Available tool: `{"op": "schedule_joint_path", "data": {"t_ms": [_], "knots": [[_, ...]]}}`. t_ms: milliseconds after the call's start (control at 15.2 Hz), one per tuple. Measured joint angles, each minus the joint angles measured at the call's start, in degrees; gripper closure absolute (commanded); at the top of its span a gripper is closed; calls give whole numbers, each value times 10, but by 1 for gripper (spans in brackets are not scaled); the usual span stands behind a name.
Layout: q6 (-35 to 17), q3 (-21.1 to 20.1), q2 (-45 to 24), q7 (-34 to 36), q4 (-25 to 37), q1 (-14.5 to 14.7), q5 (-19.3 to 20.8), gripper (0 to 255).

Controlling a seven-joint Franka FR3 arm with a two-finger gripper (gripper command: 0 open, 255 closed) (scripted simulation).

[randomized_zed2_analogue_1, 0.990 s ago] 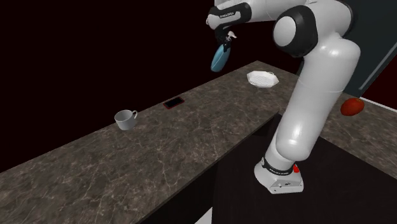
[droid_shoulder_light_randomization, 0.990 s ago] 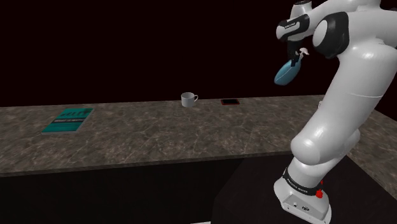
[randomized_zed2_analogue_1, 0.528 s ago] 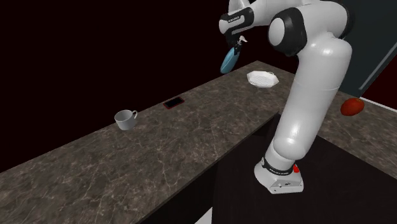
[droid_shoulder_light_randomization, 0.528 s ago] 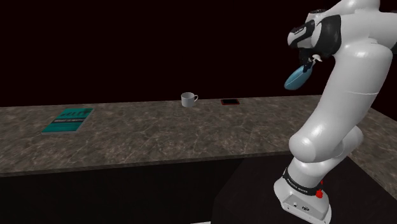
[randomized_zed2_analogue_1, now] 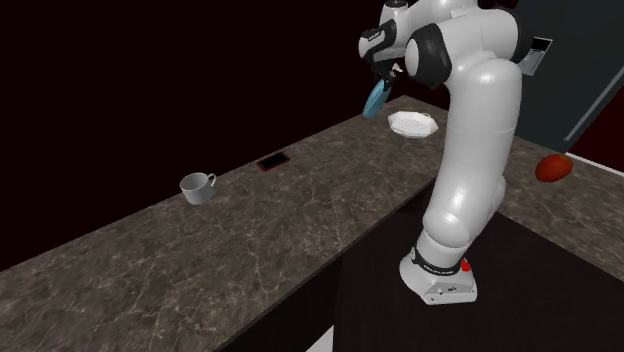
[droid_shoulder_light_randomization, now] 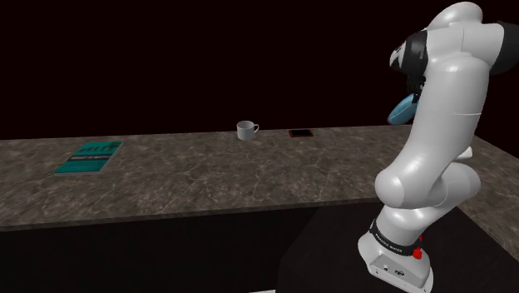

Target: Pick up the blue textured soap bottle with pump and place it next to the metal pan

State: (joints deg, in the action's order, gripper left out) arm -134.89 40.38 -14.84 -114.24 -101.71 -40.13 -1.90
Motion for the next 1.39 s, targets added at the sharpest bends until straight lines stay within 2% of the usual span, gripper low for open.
{"op": "schedule_joint_path", "data": {"t_ms": [198, 330, 1386], "knots": [[-15, -11, -43, -53, 24, -47, -49, 255], [-22, -15, -55, -70, 28, -61, -63, 255], [-122, -45, -106, -97, -27, -86, -109, 255]]}}
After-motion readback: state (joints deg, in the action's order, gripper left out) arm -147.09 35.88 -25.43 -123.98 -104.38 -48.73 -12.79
